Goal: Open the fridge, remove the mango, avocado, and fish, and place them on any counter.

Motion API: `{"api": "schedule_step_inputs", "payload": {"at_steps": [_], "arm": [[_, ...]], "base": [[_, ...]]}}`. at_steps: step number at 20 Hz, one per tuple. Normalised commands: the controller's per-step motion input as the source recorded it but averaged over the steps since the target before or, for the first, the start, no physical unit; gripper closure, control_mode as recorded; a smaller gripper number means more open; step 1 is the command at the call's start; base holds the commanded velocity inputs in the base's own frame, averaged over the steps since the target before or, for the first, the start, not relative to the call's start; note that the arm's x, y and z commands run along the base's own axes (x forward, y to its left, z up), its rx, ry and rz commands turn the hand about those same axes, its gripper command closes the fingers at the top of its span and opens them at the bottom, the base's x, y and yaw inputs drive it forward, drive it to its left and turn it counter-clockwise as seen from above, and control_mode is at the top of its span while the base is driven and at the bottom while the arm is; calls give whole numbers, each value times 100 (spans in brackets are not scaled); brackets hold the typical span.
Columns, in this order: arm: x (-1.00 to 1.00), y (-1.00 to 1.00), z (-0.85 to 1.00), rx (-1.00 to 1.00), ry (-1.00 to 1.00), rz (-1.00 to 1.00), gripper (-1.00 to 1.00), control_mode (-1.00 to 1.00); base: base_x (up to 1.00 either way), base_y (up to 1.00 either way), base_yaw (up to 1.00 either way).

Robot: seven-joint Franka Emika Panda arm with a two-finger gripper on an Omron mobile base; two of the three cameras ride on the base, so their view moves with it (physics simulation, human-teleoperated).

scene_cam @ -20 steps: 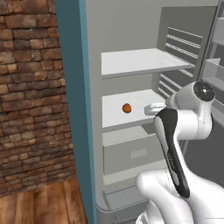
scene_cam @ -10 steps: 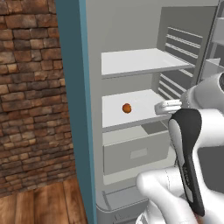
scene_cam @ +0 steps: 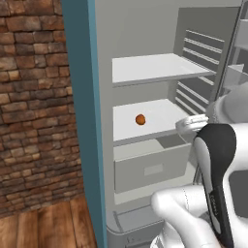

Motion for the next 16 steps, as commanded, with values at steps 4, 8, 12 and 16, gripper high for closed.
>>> {"api": "schedule_step_inputs", "payload": {"at_steps": [4, 8, 12, 16], "arm": [[0, 0, 0, 0, 0, 0, 100, 100], [0, 0, 0, 0, 0, 0, 100, 100], [0, 0, 0, 0, 0, 0, 100, 100], [0, 0, 0, 0, 0, 0, 100, 100]], "base": [[-42, 48, 32], [-18, 51, 95], [-26, 31, 100], [-21, 35, 100]]}}
